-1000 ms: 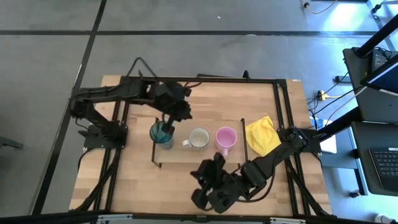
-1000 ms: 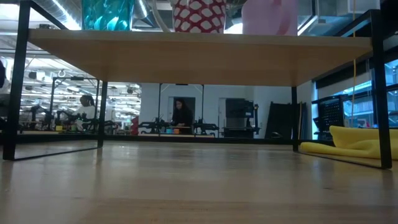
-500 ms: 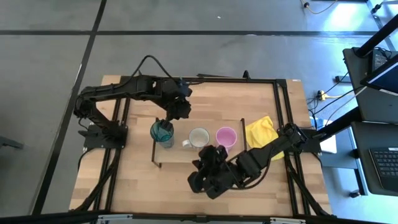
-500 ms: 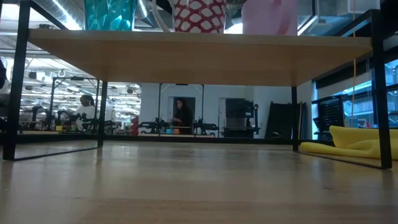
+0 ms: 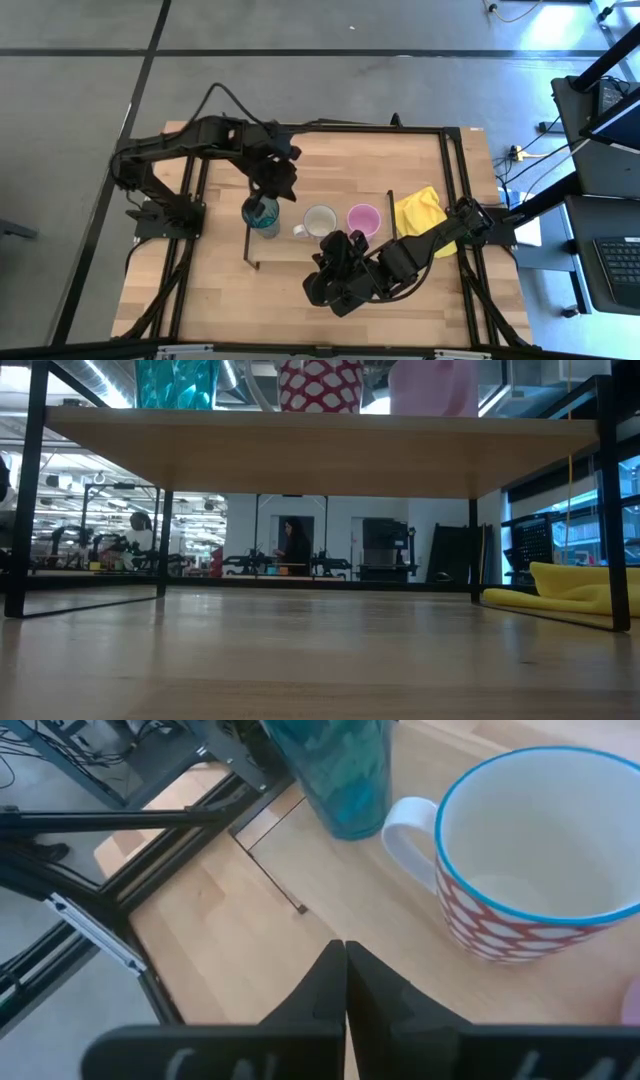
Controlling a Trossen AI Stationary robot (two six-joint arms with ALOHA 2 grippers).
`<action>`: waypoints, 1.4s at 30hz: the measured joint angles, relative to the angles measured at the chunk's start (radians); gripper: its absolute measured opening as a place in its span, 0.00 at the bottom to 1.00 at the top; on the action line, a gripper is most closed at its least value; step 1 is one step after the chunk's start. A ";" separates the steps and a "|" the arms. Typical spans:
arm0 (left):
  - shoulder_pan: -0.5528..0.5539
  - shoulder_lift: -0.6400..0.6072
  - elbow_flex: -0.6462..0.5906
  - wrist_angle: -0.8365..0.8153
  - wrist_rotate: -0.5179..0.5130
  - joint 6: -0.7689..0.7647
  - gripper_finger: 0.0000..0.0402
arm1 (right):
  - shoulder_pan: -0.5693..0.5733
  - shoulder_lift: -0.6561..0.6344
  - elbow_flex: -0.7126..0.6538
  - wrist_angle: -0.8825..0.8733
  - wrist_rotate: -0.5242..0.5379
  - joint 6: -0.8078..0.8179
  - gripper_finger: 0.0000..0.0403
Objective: Stack small to large cups/mugs on shelf
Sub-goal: Put the red cup on the shelf
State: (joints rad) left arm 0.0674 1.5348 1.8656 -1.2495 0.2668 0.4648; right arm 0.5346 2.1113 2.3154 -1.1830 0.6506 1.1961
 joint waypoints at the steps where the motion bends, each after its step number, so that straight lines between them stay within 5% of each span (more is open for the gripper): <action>1: -0.004 0.006 0.032 -0.031 -0.016 -0.005 0.00 | -0.001 0.000 0.000 0.000 0.000 0.000 0.01; 11: -0.054 0.132 0.268 -0.221 -0.134 -0.199 0.00 | -0.029 0.000 0.005 -0.073 0.019 0.034 0.01; 20: -0.231 0.183 0.271 -0.311 -0.302 -0.328 0.00 | -0.060 -0.019 0.038 -0.195 0.157 0.029 0.01; 34: -0.357 0.182 0.271 -0.252 -0.393 -0.612 0.00 | -0.205 -0.124 0.040 -0.323 0.126 0.002 0.01; 42: -0.445 0.182 0.211 -0.181 -0.700 -0.898 0.00 | -0.330 -0.181 0.041 -0.324 0.035 -0.112 0.01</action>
State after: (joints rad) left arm -0.3777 1.7168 2.0765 -1.4308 -0.4334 -0.4334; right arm 0.2042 1.9298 2.3566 -1.5066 0.6854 1.0843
